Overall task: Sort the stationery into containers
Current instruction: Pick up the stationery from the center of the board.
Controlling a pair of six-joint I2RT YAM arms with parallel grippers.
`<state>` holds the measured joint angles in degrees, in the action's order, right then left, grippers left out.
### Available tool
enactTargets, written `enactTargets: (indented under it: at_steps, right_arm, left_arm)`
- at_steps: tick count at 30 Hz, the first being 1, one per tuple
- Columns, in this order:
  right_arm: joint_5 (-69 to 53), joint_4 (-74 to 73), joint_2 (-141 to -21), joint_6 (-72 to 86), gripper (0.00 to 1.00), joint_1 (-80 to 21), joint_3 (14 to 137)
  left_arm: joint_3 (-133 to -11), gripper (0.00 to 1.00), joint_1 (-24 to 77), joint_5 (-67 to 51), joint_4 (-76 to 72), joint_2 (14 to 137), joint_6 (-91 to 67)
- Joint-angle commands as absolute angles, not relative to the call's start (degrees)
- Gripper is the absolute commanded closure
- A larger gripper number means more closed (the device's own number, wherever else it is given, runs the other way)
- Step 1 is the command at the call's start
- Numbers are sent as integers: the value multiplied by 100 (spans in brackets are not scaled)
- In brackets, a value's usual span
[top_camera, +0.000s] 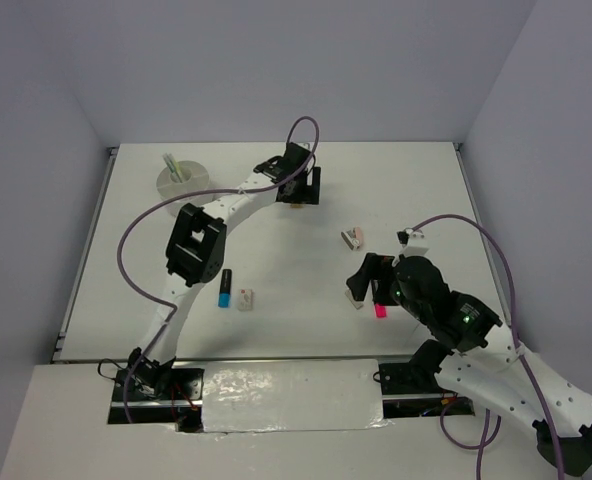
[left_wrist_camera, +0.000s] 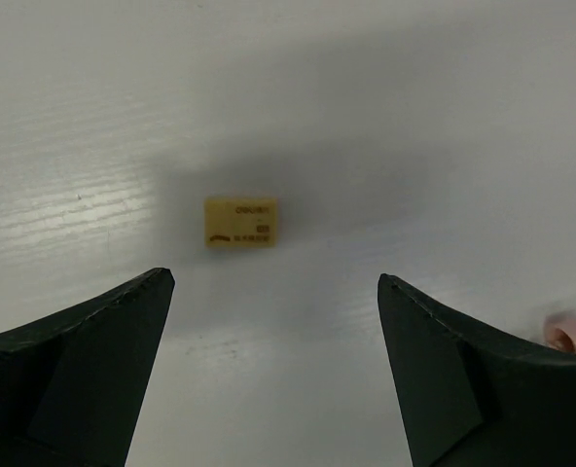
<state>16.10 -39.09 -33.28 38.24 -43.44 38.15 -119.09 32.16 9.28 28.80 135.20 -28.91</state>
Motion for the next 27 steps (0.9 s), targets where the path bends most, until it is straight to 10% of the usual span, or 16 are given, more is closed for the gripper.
enactTargets:
  at_steps: [1,16,27]
  right_arm:
    - [1398,-3859,-3366,3586,0,-4333,3806]
    - [1178,-3419,-3445,3305,0,-4324,3814]
    - [1204,-3401,-3402,3226,0,-4324,3823]
  left_arm:
    - [-12375,1,3173,1572,2971,13728,-2936]
    - [-12314,14,3225,1679,2329,14309,-2452]
    - [-12129,44,3217,1538,2391,14327,-2443]
